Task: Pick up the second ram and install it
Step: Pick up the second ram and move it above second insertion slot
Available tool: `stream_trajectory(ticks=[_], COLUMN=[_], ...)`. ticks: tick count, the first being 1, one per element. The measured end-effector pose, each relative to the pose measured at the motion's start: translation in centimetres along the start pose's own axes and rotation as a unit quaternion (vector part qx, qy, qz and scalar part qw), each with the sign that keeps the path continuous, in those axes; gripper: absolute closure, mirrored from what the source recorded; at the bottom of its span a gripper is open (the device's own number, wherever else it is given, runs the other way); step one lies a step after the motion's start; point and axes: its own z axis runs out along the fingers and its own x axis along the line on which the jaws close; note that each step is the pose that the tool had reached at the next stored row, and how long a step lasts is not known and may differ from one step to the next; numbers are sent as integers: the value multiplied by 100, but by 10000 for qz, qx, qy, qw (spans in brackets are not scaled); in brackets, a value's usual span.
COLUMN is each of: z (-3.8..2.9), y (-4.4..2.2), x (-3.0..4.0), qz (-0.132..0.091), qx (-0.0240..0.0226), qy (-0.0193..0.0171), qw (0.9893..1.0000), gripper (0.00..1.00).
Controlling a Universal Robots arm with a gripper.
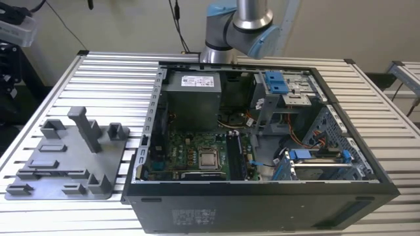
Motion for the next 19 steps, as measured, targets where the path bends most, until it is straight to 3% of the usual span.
stream_trajectory(ticks=[9, 19], z=[9, 98], y=[0, -1], x=[0, -2], qz=[-45, -45], qx=[3, 2], qy=[-1, 0], qw=[10000, 10000], gripper=[64, 64])
